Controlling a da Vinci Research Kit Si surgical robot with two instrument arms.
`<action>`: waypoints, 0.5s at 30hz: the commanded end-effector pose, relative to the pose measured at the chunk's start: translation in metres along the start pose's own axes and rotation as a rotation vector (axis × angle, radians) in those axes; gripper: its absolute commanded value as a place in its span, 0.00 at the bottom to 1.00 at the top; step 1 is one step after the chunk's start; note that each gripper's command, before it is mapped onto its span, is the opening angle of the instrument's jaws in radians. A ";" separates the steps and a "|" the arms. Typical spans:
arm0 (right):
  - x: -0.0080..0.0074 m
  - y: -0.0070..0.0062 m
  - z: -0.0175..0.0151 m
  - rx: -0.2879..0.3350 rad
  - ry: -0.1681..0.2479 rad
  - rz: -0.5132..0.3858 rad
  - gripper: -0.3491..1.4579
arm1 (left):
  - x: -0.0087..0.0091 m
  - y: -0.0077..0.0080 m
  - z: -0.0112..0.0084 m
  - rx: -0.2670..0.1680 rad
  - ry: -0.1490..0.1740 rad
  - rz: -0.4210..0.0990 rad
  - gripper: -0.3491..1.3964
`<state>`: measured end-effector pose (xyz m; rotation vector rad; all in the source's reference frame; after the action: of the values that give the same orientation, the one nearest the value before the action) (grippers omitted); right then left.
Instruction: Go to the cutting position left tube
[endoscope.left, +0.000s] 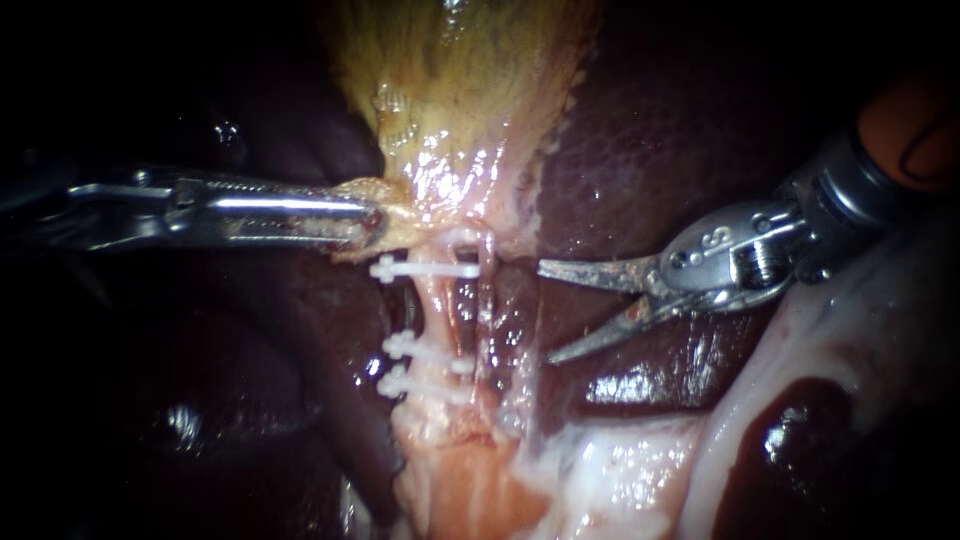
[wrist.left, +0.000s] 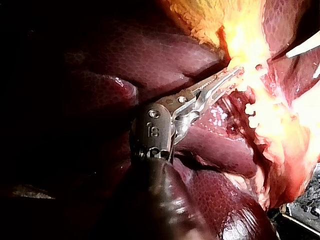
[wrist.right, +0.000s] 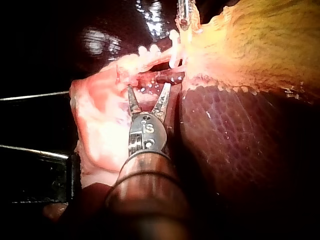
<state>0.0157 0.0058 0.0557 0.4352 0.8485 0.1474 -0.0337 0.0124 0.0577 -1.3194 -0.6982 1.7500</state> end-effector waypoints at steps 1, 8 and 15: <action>-0.0001 0.0000 0.0000 0.000 0.000 0.000 0.99 | 0.0000 0.0000 0.0000 0.003 0.001 0.000 0.00; -0.0001 0.0000 0.0000 0.000 0.000 0.000 0.99 | 0.0024 0.0006 -0.0024 -0.002 0.035 0.002 0.00; -0.0001 0.0000 -0.0001 0.000 0.000 0.000 0.99 | 0.0071 0.0033 -0.0079 -0.010 0.120 0.029 0.00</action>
<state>0.0155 0.0058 0.0558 0.4354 0.8480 0.1477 -0.0276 0.0165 0.0486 -1.4333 -0.6202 1.6721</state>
